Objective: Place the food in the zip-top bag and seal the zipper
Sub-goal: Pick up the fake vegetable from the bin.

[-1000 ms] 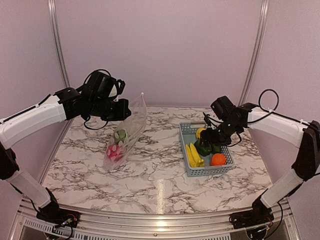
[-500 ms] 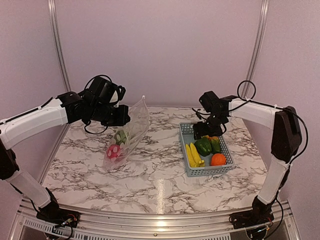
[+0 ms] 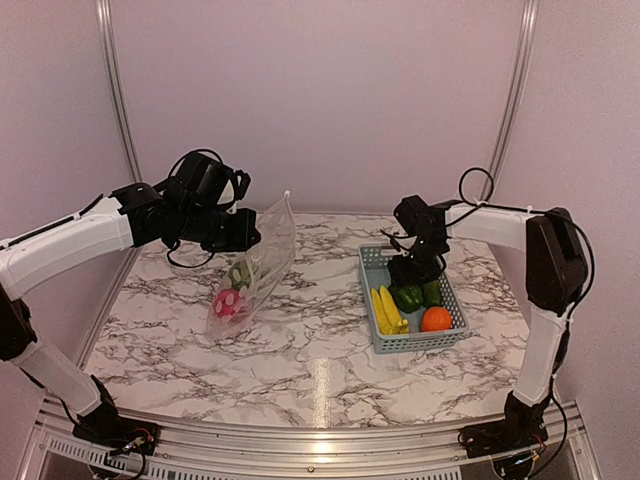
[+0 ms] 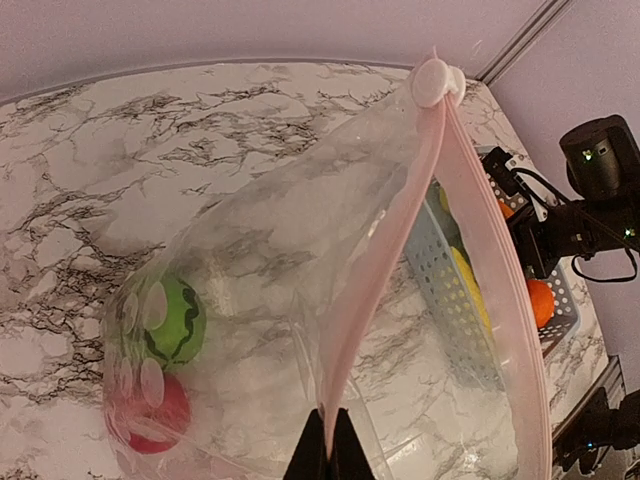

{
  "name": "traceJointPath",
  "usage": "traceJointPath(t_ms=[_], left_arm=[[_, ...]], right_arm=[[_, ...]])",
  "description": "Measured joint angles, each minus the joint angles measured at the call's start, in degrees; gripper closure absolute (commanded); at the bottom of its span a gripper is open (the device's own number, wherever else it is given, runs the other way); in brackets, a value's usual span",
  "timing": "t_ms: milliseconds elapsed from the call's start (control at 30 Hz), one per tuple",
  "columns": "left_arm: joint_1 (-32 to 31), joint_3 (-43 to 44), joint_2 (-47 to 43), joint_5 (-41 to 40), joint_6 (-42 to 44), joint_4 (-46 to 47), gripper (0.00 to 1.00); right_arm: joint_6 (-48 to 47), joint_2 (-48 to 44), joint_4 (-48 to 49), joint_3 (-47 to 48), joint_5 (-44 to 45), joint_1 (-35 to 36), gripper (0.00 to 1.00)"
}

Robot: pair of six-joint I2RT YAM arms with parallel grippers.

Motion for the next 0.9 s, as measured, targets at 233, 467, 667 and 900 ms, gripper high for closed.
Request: traceJointPath(t_ms=[233,467,667,900], left_arm=[[0.0,-0.3,0.0,0.0,-0.6,0.1,1.00],[0.0,-0.3,0.0,0.3,-0.6,0.3,1.00],[0.0,-0.3,0.5,0.5,-0.6,0.4,1.00],[0.0,0.8,2.0,0.7,-0.6,0.2,1.00]], right_arm=[[0.5,-1.9,-0.3,-0.5,-1.1,0.0,0.51],[1.6,-10.7,-2.1,0.2,-4.5,0.0,0.54],[3.5,-18.3,-0.8,5.0,-10.1,1.7,0.55],[6.4,-17.9,2.2,13.6,-16.0,7.4,0.55]])
